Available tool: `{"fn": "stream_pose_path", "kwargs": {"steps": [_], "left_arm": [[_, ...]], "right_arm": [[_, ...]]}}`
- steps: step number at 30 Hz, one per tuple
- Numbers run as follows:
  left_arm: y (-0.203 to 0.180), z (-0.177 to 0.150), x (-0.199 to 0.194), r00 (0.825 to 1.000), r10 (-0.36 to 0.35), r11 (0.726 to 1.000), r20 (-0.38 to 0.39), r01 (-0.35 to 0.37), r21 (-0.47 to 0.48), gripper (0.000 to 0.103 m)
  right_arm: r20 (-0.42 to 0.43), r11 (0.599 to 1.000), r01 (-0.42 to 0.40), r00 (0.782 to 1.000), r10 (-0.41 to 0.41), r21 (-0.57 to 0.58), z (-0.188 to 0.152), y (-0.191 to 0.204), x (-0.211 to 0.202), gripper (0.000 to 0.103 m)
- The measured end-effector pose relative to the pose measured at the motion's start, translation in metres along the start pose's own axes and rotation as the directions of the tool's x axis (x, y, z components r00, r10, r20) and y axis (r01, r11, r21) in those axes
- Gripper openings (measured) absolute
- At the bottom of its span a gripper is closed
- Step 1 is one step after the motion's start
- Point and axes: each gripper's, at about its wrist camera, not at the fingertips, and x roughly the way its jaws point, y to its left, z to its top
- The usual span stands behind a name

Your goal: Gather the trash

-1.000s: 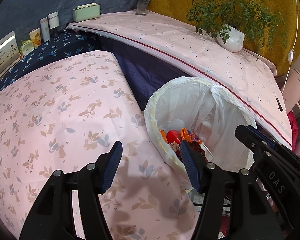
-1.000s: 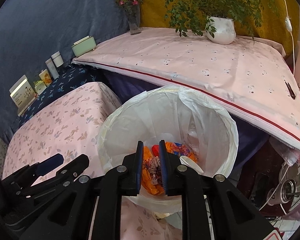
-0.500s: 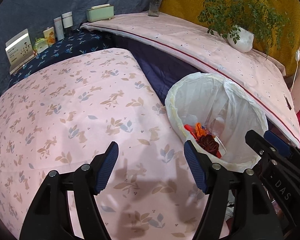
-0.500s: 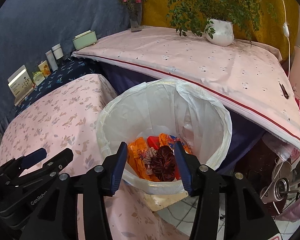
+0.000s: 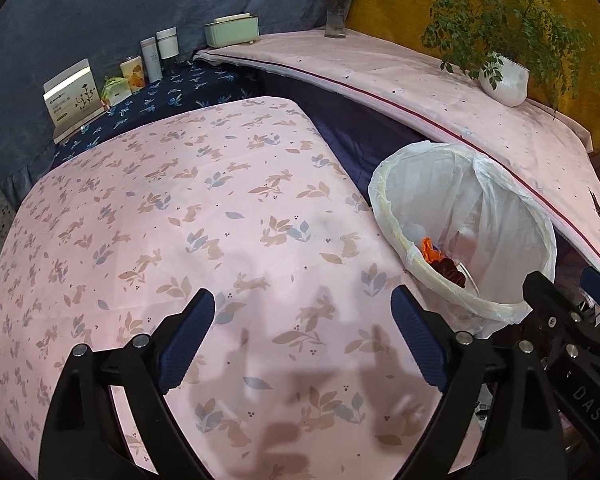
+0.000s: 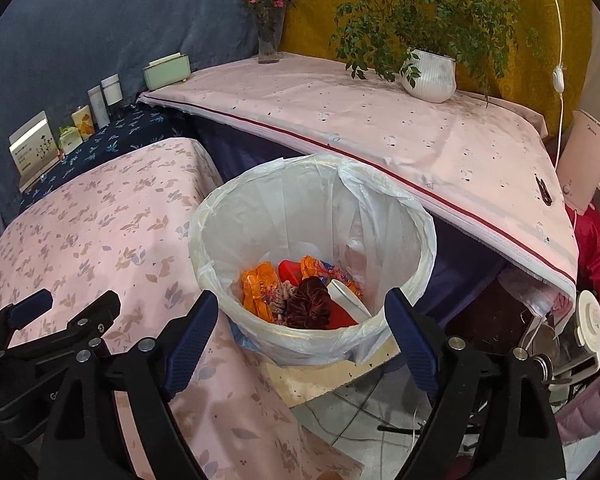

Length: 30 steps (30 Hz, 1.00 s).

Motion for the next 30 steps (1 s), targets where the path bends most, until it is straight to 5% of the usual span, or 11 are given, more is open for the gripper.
{"fn": "stream_pose_path", "kwargs": {"steps": [7, 30], "left_arm": [[0.006, -0.005, -0.001, 1.000, 0.007, 1.000, -0.014, -0.007, -0.030, 0.089], [0.005, -0.009, -0.009, 0.999, 0.044, 0.999, -0.001, -0.044, -0.025, 0.094]], "right_arm": [[-0.022, 1.000, -0.001, 1.000, 0.000, -0.029, -0.009, 0.003, -0.001, 0.096], [-0.017, 0.998, 0.048, 0.999, -0.049, -0.035, -0.015, 0.004, -0.007, 0.096]]}}
